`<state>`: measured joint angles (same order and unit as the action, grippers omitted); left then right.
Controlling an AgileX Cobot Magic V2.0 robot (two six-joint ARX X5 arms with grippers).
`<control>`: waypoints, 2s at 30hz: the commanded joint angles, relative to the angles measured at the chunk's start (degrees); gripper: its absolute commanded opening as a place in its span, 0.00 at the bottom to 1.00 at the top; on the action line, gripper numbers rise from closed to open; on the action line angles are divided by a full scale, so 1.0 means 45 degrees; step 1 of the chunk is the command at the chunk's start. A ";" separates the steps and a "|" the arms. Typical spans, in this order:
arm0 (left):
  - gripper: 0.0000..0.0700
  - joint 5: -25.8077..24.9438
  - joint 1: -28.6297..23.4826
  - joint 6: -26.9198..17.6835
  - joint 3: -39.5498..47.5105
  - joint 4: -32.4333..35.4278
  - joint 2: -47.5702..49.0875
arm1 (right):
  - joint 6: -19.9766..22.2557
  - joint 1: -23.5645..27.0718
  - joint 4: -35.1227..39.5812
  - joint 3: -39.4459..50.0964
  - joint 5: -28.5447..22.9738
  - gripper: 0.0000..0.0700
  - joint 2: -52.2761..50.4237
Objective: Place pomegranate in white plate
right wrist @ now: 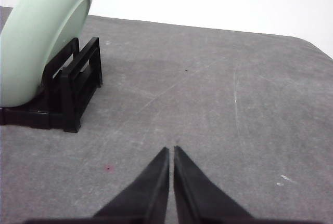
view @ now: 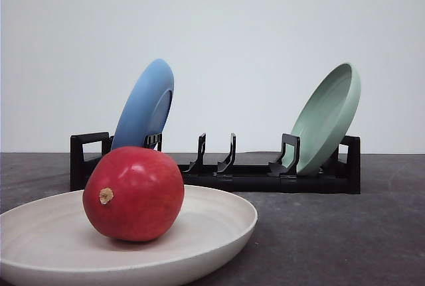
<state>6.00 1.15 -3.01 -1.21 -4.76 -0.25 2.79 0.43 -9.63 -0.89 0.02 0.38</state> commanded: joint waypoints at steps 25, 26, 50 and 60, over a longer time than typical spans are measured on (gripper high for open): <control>0.00 -0.0010 -0.0024 -0.0102 0.0117 0.0103 0.0015 | -0.0096 -0.0005 0.0136 0.0053 -0.0001 0.01 -0.0039; 0.00 -0.0010 -0.0024 -0.0102 0.0117 0.0103 0.0015 | -0.0092 -0.0005 0.0136 0.0053 -0.0001 0.01 -0.0039; 0.00 -0.0010 -0.0024 -0.0102 0.0117 0.0103 0.0019 | -0.0096 -0.0005 0.0136 0.0053 -0.0001 0.01 -0.0039; 0.00 -0.0010 -0.0024 -0.0102 0.0117 0.0103 0.0015 | -0.0092 -0.0005 0.0136 0.0053 -0.0001 0.01 -0.0039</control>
<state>6.00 1.15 -3.01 -1.21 -4.76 -0.25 2.79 0.43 -9.63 -0.89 0.03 0.38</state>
